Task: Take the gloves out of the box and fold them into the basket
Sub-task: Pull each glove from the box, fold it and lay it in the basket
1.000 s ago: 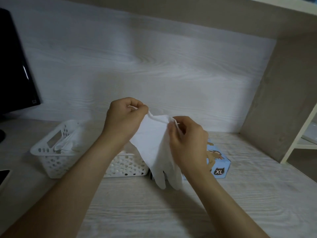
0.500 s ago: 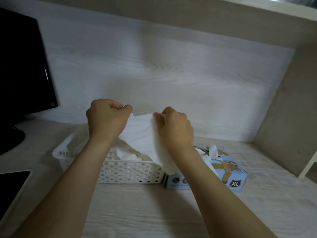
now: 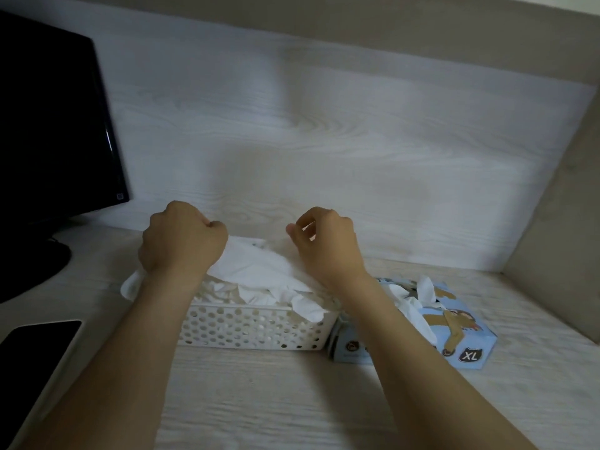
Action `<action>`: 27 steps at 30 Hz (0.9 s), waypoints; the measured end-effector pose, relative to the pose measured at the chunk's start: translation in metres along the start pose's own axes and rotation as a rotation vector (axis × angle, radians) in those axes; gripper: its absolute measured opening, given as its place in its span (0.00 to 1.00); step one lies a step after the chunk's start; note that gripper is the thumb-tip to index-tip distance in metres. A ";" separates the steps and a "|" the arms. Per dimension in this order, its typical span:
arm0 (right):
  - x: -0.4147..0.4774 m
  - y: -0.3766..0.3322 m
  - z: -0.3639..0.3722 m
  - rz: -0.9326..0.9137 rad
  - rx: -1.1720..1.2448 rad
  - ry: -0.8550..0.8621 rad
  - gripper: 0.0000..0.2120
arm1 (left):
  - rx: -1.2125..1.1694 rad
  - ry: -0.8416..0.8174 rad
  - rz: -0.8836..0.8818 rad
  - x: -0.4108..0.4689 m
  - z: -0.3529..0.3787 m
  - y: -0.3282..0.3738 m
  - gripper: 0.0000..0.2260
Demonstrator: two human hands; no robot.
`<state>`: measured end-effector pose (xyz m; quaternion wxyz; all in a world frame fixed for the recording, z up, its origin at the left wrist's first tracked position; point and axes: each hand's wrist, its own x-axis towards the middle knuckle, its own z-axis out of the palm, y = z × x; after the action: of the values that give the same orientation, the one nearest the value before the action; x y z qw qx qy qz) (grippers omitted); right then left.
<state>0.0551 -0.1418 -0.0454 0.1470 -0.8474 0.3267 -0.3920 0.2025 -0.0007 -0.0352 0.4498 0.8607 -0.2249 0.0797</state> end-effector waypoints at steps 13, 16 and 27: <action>-0.027 0.006 -0.033 -0.128 -0.077 -0.426 0.23 | 0.442 -0.092 0.070 0.004 0.008 -0.006 0.18; -0.029 0.006 -0.030 -0.133 -0.076 -0.463 0.23 | 0.585 -0.075 0.092 0.006 0.006 -0.005 0.27; -0.031 0.005 -0.023 -0.268 -0.210 -0.488 0.20 | 0.574 -0.093 0.291 -0.017 0.013 0.015 0.07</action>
<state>0.0204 -0.1242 -0.0501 0.0796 -0.9627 0.2055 -0.1567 0.1802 -0.0137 -0.0375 0.1618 0.9140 -0.3342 0.1638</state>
